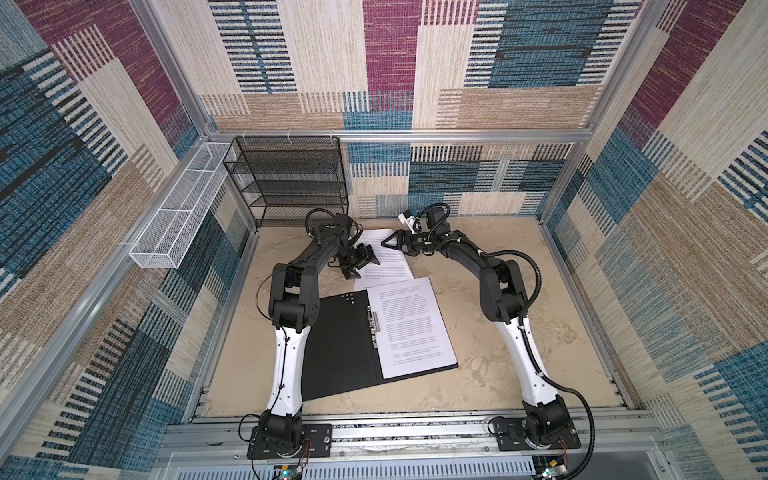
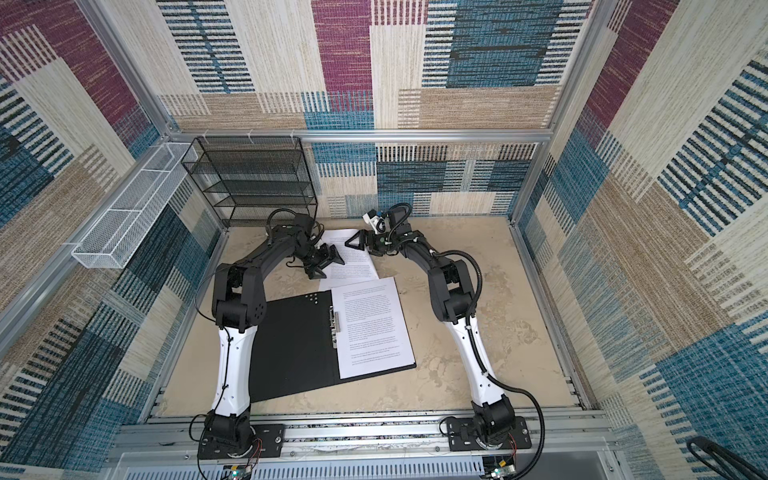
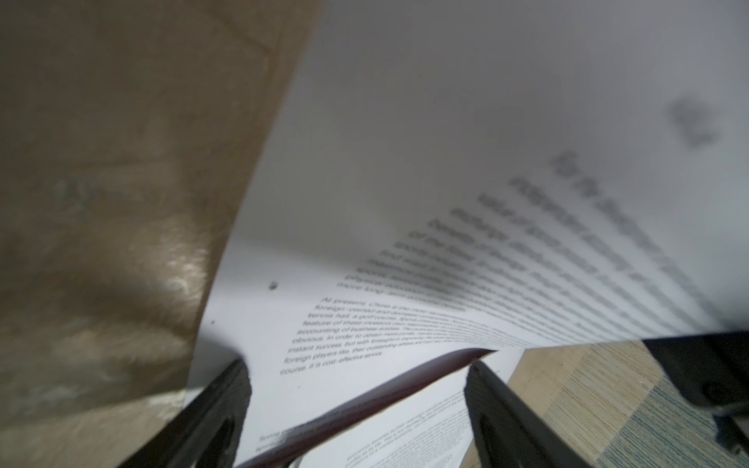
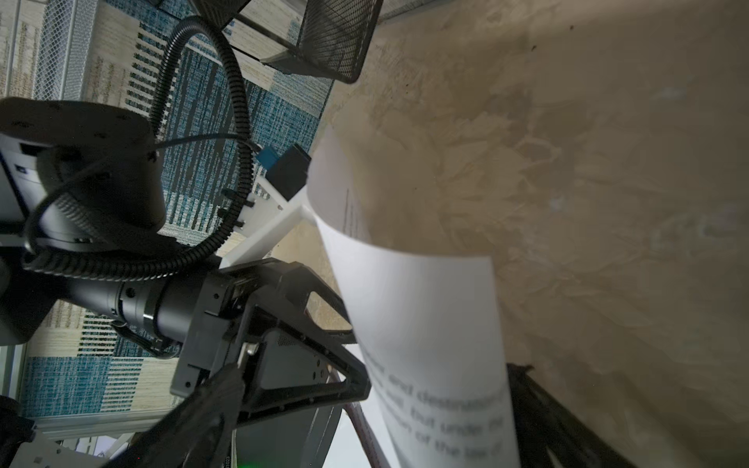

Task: Put the files into the folder

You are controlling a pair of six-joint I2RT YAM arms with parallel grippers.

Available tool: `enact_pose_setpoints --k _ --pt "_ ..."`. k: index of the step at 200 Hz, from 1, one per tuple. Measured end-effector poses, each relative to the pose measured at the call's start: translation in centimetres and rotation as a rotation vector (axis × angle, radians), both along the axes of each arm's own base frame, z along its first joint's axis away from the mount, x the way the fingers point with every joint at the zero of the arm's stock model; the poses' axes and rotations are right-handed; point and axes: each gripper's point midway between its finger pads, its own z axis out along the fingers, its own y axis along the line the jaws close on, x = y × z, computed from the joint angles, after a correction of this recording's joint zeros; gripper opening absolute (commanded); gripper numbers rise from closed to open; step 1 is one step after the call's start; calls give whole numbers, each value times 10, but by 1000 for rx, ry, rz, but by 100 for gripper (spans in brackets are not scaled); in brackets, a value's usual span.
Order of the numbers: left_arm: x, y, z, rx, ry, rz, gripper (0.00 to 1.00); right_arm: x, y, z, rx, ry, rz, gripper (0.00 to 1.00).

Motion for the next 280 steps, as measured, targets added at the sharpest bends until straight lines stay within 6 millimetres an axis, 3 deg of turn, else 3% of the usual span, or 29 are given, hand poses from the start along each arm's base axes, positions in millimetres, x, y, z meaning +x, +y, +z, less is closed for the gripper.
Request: enact_pose_setpoints --k 40,90,133,161,225,280 --pt "0 0 -1 1 3 0 85 -14 -1 -8 2 42 27 100" --pt "1 0 -2 0 11 0 85 -61 -17 -13 -46 106 48 100" --pt "12 -16 2 -74 -40 -24 85 -89 -30 -28 -66 145 46 98" --pt "15 -19 3 -92 -51 -31 85 -85 -31 -27 -79 119 24 91" --pt "16 -21 2 -103 -60 -34 85 -50 -41 -22 -184 35 -116 75" --pt "16 -21 2 -104 -60 -33 85 -49 -55 -21 -255 20 -195 69"
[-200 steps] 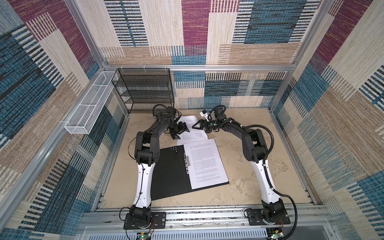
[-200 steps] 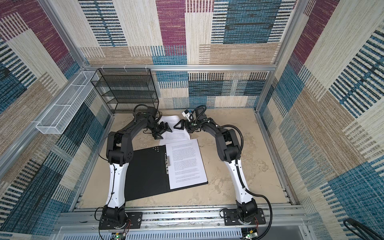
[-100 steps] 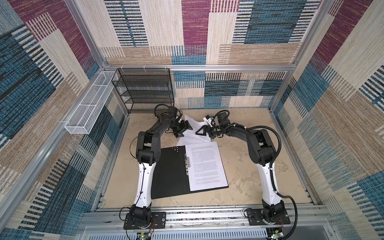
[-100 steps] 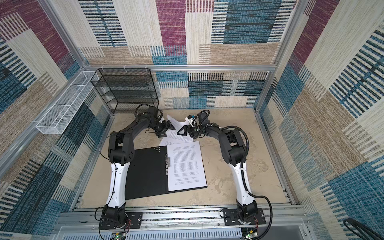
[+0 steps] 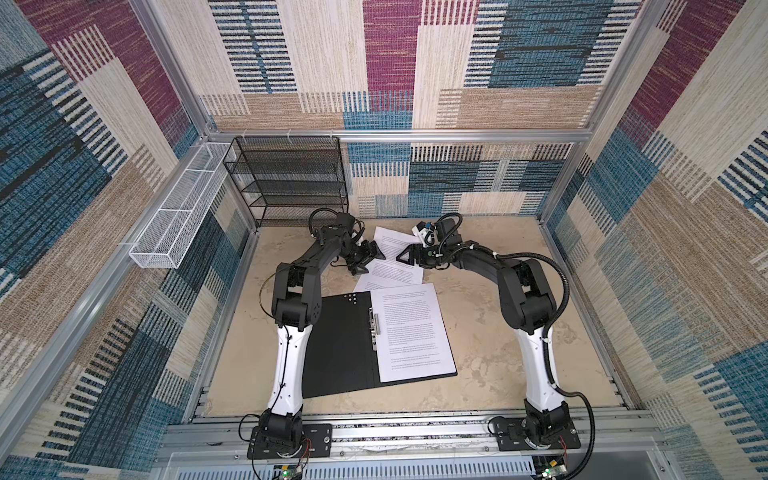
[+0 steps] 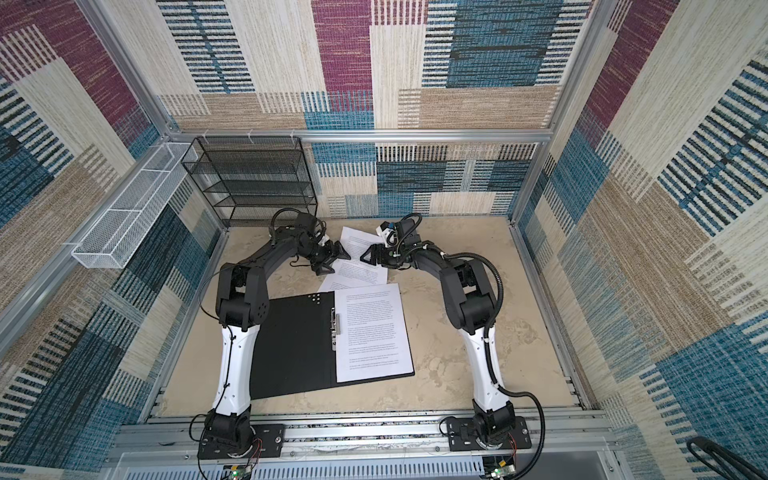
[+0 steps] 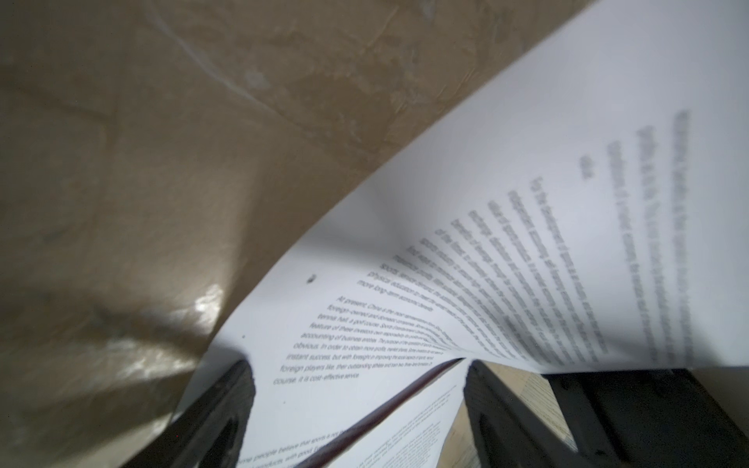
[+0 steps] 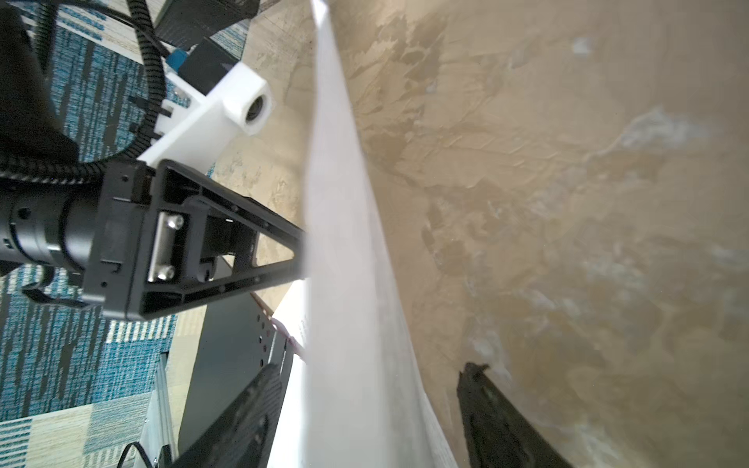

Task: Put the files into the folder

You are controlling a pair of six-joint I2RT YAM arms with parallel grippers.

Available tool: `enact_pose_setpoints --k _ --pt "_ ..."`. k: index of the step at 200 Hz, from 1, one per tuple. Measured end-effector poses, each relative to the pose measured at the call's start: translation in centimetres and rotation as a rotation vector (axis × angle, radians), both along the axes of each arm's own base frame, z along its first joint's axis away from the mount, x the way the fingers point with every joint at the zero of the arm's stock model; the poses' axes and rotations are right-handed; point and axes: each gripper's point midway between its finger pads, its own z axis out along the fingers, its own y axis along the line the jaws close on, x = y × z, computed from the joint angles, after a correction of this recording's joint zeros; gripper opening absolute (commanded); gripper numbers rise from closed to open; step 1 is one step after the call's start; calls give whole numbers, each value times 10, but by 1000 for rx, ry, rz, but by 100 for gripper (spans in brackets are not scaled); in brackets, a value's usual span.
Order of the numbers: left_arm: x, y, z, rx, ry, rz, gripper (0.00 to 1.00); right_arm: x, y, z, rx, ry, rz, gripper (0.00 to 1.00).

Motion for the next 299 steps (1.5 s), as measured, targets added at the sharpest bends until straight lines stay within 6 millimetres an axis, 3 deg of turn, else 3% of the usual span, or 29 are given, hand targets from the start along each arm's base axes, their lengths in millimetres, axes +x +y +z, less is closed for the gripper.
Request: enact_pose_setpoints --k 66,107,128,151,186,206,253,276,299 --pt "0 0 0 -4 3 -1 84 -2 -12 -4 -58 5 -52 52" --pt "5 -9 9 -38 -13 -20 84 5 -13 6 -65 -17 -67 24" --pt "8 -19 25 -63 -38 -40 85 18 -11 17 -64 -51 -80 18" --pt "-1 -28 40 -82 -12 -61 85 27 -11 20 -75 -67 -88 12" --pt "-10 -40 101 -157 -78 -97 85 38 -13 27 -107 -93 -102 7" --pt "-23 -37 126 -174 -98 -102 85 38 -15 25 -128 -92 -107 2" --pt "-80 -8 142 -75 -84 -79 85 55 -28 29 -166 -119 -143 0" --pt "-114 17 130 20 -65 -65 85 71 -41 44 -187 -158 -198 0" --pt "-148 42 110 92 -14 -50 86 86 -54 71 -207 -224 -258 0"
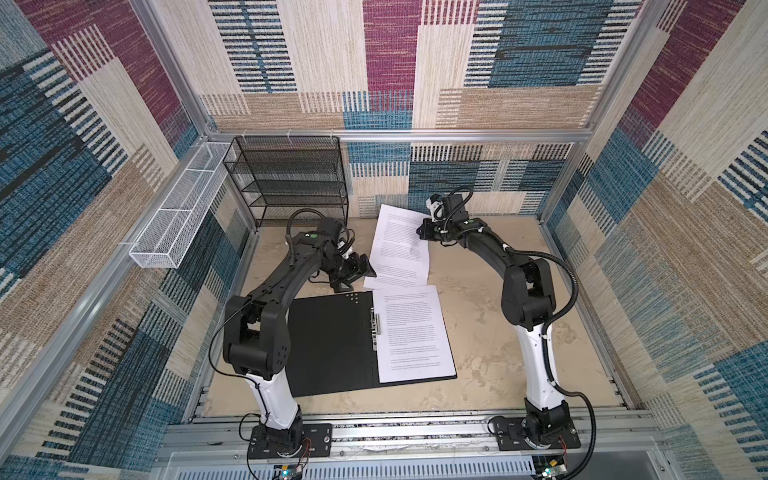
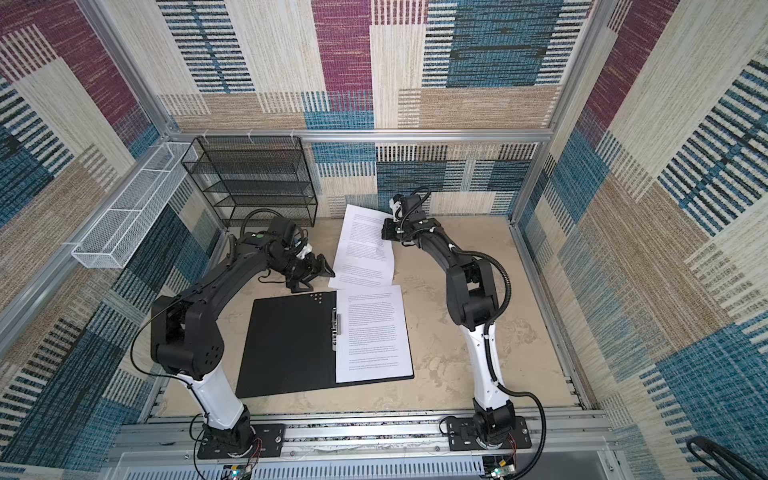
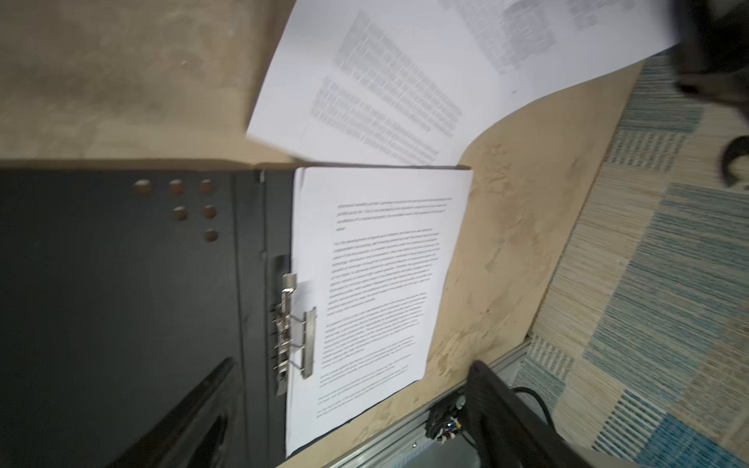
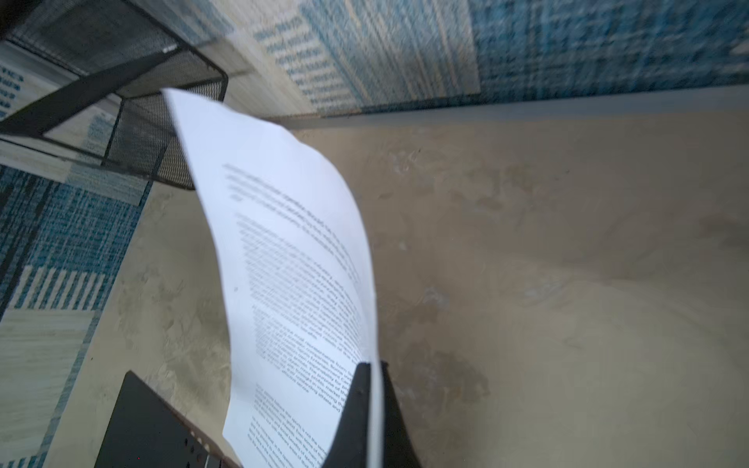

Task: Put the files into the folder
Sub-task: 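Raise the held text sheet with the right gripper while the left withdraws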

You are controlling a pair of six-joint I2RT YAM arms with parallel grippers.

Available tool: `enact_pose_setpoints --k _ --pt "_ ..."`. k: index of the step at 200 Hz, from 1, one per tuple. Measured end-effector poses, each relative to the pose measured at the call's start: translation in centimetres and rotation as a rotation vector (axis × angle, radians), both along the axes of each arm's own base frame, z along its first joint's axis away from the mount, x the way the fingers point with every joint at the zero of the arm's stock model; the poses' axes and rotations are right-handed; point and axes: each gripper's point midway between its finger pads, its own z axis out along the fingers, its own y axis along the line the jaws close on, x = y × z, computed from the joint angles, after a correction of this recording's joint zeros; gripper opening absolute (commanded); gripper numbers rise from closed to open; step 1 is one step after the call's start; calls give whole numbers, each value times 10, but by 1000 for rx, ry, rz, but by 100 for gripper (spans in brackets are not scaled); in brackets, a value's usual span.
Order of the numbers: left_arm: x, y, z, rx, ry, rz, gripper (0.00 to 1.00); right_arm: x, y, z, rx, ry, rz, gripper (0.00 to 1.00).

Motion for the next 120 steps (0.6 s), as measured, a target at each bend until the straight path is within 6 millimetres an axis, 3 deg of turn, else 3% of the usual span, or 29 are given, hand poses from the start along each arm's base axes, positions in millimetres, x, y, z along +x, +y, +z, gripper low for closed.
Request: enact_pose_setpoints --k 15,29,47,62,77,104,120 --pt "-20 14 -13 25 38 17 86 3 -8 27 -16 -53 -33 0" --pt "-36 23 -25 41 71 32 86 1 -13 65 -18 -119 -50 0" --pt "-49 30 -38 46 107 45 86 -9 -16 121 -3 -213 -60 0" --pt "-56 35 -49 35 136 59 86 -26 -10 154 8 -256 -45 0" --pt "-61 40 -58 33 162 74 86 -47 4 170 15 -260 -4 0" --pt "-63 43 -72 34 187 86 86 -104 32 184 26 -216 102 0" --pt "-66 44 -76 36 196 88 86 -140 35 193 54 -190 157 0"
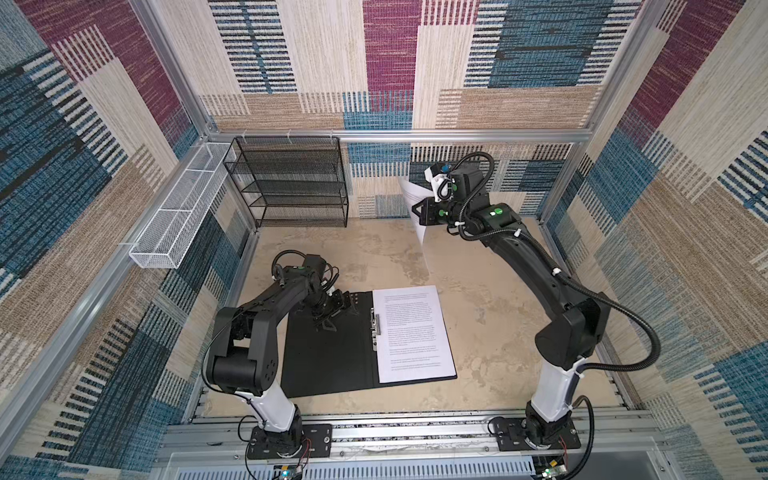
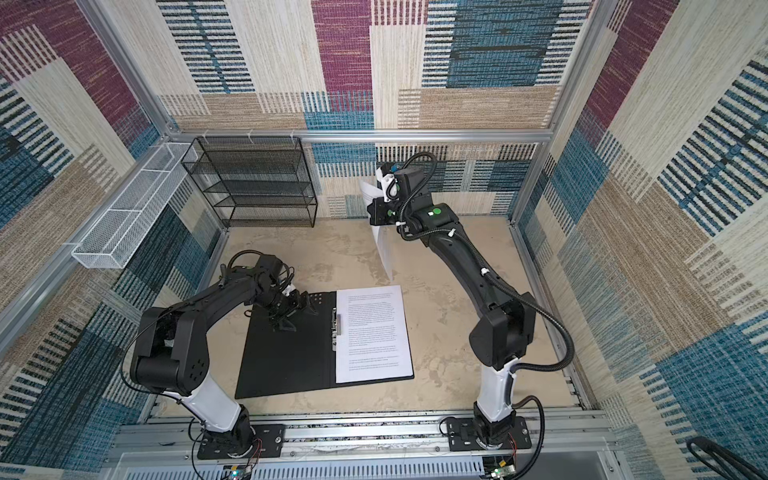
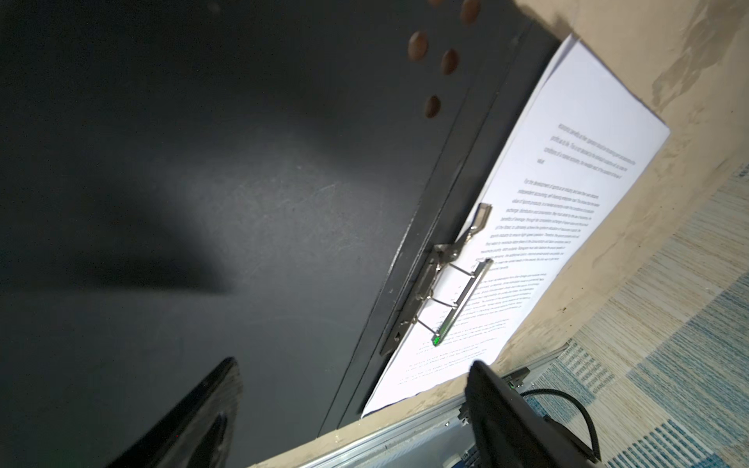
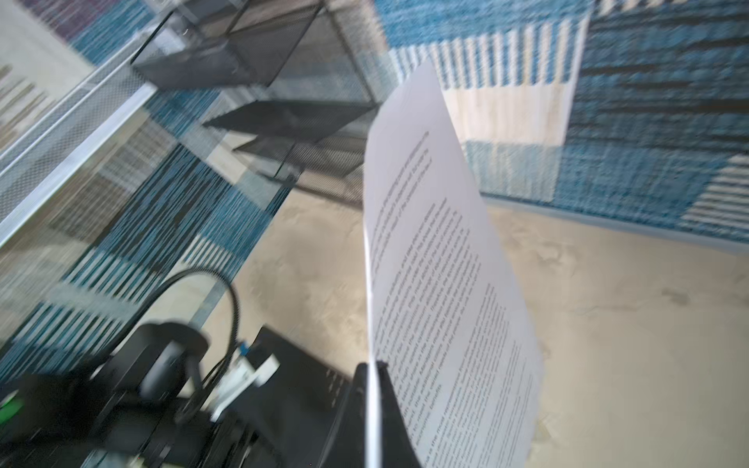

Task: Put the files into the folder
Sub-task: 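Raise the held text sheet with the right gripper while the left withdraws, then swing the text sheet over the folder with the right gripper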

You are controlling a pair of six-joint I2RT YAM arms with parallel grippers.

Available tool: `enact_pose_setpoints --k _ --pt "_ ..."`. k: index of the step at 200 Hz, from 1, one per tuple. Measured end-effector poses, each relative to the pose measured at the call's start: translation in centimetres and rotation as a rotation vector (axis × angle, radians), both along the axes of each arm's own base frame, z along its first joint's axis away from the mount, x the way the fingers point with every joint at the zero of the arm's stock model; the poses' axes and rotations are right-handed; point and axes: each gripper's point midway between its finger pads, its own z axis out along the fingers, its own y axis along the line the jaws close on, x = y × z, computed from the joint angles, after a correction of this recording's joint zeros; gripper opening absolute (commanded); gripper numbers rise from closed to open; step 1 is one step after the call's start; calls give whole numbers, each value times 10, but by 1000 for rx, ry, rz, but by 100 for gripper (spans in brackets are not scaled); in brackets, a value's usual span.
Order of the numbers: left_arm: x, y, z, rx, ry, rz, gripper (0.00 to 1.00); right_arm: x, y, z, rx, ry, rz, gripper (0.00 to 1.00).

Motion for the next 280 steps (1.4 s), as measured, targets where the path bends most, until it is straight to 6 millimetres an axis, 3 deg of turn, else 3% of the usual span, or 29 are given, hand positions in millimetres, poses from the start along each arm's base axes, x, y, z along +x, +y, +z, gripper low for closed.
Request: enact_pose_setpoints --k 45,92,136,156,188,212,223,280 --pt "-3 6 -11 28 25 9 86 -94 -20 19 109 61 96 3" --pt "-14 10 -31 46 102 30 87 -157 -29 -37 170 269 159 3" --pt "-15 11 -35 45 127 69 88 -160 -35 -81 118 357 121 0" --pt "-17 11 -37 45 137 84 88 -154 -38 -89 94 359 99 1" --pt "-17 11 -38 46 143 89 88 -149 -38 -62 101 297 91 2" --pt "-17 11 -38 46 143 89 88 -160 -36 -23 161 228 134 2" --pt "-17 11 -37 47 143 89 88 -168 -33 -14 198 230 164 1" --pt "-16 11 -38 49 155 89 87 -208 -6 -16 271 342 281 0"
